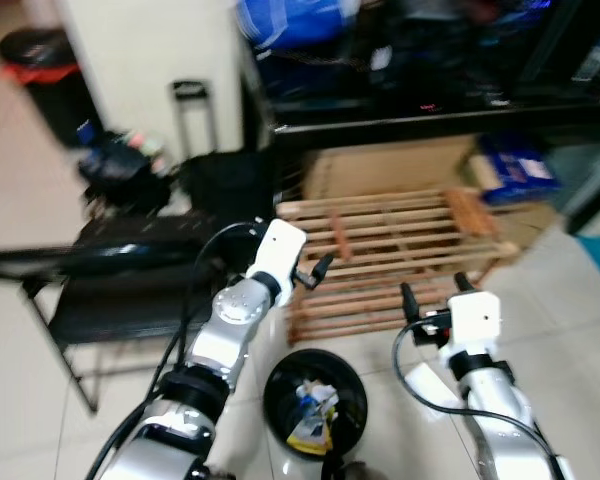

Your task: Picking trash to rubbish bin

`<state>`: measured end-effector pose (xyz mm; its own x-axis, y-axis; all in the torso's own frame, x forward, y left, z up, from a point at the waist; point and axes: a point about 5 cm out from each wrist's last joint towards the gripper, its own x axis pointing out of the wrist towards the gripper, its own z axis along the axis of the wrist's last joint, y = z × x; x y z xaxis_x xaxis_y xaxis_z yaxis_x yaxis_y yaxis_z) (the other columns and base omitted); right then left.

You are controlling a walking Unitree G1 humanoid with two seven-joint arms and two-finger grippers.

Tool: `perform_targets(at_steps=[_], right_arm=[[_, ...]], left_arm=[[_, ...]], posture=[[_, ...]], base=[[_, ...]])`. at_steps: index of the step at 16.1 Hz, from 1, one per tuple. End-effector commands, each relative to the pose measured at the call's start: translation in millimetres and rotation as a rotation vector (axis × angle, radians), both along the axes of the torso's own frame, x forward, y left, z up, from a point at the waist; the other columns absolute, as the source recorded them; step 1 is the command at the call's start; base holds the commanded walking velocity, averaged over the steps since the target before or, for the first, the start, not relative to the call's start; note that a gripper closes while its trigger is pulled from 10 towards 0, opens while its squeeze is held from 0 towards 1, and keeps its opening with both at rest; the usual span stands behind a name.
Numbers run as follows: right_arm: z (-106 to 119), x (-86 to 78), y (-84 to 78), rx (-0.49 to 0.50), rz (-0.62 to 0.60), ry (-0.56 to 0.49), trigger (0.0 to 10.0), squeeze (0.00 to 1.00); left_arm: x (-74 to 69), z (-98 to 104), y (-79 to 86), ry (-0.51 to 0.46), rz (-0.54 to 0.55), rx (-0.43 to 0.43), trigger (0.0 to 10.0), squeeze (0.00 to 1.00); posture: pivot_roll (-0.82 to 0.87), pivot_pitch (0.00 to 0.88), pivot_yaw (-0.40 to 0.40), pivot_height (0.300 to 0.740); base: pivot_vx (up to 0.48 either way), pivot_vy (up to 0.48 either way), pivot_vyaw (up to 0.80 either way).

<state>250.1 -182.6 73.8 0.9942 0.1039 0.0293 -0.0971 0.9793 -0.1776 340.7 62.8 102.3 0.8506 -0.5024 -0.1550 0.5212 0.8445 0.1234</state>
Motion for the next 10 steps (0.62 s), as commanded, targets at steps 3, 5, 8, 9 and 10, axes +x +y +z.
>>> perform_targets(at_steps=[3, 5, 8, 9, 10], right_arm=[[22.0, -10.6, 0.8, -0.07, 0.073, -0.014, 10.0, 0.0], [47.0, -18.0, 0.3, -0.083, 0.074, -0.048, 10.0, 0.0], [51.2, -21.5, 11.4, 0.004, 0.02, -0.038, 10.0, 0.0], [52.8, -21.1, 12.4, 0.031, -0.004, -0.043, 10.0, 0.0], [56.2, -22.6, 9.9, 0.071, -0.068, -0.062, 10.0, 0.0]], left_arm=[[5.3, 3.2, -2.0, -0.027, 0.023, 0.027, 10.0, 0.0], [6.8, 0.9, 1.7, -0.024, 0.029, 0.037, 10.0, 0.0], [9.0, 0.2, -0.2, -0.023, 0.06, 0.038, 10.0, 0.0], [9.2, -0.4, 2.6, -0.021, 0.07, 0.038, 10.0, 0.0], [7.1, -3.1, 13.1, -0.036, 0.085, 0.044, 10.0, 0.0]], posture=[[0.11, 0.045, -0.017, 0.74], [0.09, 0.05, -0.007, 0.74], [0.09, 0.043, -0.031, 0.74], [0.09, 0.043, -0.031, 0.74], [0.1, 0.043, -0.049, 0.74]], base=[[0.0, 0.0, 0.0], [0.0, 0.0, 0.0], [0.0, 0.0, 0.0], [0.0, 0.0, 0.0], [0.0, 0.0, 0.0]])
